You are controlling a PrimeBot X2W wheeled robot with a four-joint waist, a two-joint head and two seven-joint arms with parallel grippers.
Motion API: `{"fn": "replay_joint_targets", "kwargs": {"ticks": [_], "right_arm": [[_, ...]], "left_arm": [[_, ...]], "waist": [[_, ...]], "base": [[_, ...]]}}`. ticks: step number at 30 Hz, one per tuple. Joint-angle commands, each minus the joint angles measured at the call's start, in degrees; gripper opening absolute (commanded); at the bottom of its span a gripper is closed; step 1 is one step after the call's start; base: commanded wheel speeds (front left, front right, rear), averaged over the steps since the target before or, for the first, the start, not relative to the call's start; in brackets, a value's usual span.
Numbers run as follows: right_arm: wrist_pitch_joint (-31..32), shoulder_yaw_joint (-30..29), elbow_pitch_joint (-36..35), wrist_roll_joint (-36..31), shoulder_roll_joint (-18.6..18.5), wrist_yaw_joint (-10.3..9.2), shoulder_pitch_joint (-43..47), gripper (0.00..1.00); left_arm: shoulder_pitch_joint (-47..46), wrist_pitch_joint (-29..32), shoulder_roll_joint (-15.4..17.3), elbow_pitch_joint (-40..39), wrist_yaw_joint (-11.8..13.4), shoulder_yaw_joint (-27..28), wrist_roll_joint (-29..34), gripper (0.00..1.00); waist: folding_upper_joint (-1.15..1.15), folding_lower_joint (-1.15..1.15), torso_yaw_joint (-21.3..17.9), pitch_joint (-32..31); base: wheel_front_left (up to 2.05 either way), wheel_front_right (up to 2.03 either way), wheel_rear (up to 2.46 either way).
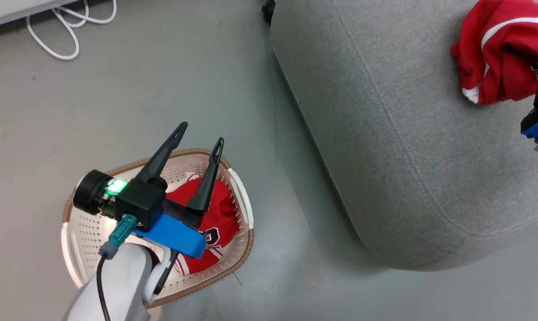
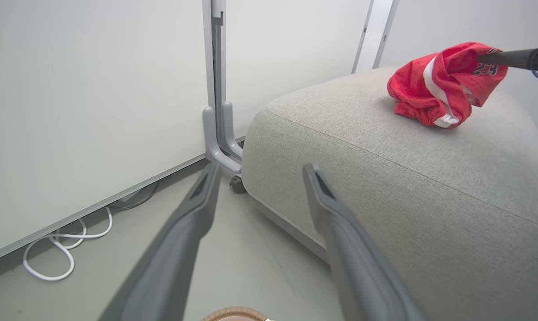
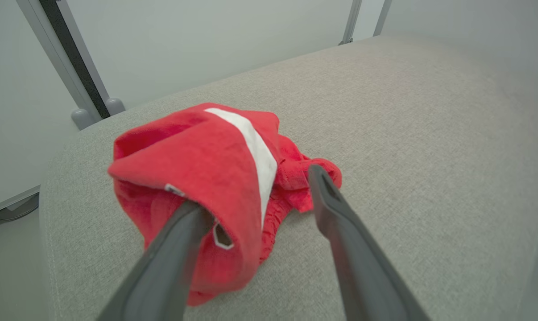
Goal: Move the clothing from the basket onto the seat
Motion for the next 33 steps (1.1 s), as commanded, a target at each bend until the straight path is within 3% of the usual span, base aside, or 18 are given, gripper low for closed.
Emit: {"fn": "replay_joint_targets", "kwargs": {"ticks": [1, 16, 33], "right_arm": [[-0.31, -0.10, -0.06, -0.54, 0.10, 0.01, 1.16, 1.00], [-0.27, 6.92, -4.89, 0.29, 0.99, 0.01, 9.42, 1.00], [1.15, 21.03, -22.80, 12.52, 3.68, 0.01, 30.43, 1.00]], "left_arm": [[0.46, -0.54, -0.52, 0.44, 0.30, -0.11, -0.57, 1.00], [3.51, -3.14, -6.13, 8.27, 0.56, 0.10, -3.73, 1.00], [13.76, -3.27, -10.58, 9.69, 1.73, 9.66, -3.63, 1.00]], "waist": [[0.00, 0.00, 0.19, -1.24], [0.00, 0.00, 3.92, -12.90], [0.00, 0.00, 9.53, -24.26]], "base": [[0.00, 0.00, 0.00], [0.00, 0.00, 0.00], [0.00, 0.00, 0.00]]}}
